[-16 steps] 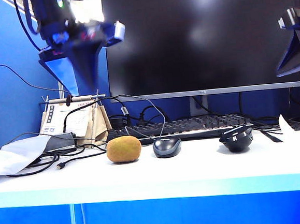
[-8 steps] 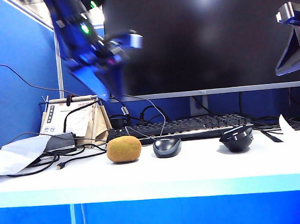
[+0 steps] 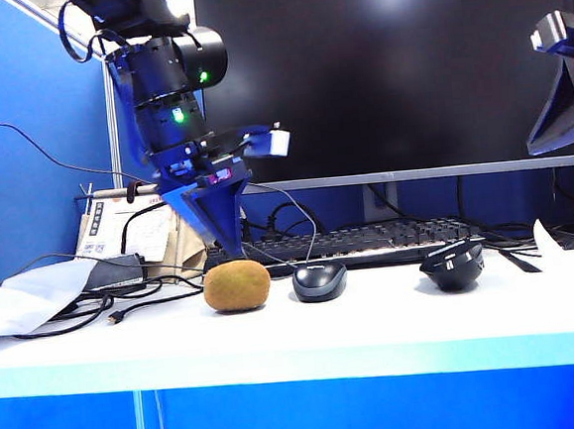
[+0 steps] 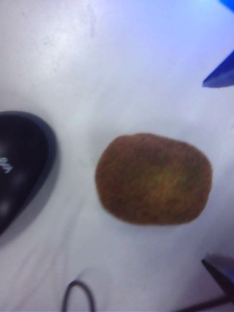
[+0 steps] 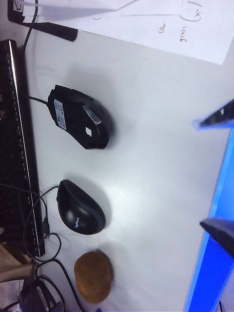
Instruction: Pick up the kiwi and place it near the upside-down mouse.
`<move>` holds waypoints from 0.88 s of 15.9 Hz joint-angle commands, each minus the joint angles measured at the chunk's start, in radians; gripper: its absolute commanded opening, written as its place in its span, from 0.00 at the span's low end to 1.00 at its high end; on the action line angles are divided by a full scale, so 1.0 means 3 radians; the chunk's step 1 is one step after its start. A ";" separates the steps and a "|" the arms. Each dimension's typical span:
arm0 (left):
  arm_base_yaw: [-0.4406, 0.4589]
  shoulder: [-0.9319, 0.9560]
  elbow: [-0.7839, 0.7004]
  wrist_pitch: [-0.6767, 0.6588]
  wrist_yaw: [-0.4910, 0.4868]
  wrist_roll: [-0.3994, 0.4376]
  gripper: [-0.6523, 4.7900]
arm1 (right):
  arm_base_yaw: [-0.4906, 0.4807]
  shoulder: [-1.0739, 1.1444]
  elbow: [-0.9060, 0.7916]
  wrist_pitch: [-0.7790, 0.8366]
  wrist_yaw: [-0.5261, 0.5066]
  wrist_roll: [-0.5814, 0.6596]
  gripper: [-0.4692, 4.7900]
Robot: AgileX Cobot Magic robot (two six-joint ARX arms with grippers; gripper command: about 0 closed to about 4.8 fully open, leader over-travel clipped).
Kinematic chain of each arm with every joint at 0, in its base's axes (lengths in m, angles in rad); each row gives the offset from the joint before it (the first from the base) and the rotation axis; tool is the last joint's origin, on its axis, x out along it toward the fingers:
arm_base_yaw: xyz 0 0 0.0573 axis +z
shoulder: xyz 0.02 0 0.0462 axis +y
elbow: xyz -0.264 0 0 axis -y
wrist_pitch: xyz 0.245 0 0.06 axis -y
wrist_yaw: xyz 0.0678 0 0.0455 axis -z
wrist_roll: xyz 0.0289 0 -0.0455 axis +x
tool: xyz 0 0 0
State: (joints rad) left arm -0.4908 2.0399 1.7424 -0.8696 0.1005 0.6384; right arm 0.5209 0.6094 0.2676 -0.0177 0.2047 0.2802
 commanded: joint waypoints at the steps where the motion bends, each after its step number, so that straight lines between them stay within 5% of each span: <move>1: -0.0004 0.0050 0.0013 0.0187 0.0027 0.0056 0.99 | -0.0001 0.0034 0.0013 0.0056 -0.0011 0.0013 0.54; 10: -0.0005 0.0381 0.0013 0.0159 0.0165 -0.0011 1.00 | -0.0001 0.0205 0.0013 0.0079 0.0000 0.0013 0.54; 14: -0.0055 0.0401 0.0014 0.0505 0.0202 -0.0217 1.00 | -0.0001 0.0205 0.0014 0.0126 -0.0001 0.0013 0.54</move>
State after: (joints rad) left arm -0.5053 2.1632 1.7435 -0.7570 0.1398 0.5953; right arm 0.5209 0.6712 0.2668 -0.0017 0.2050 0.2802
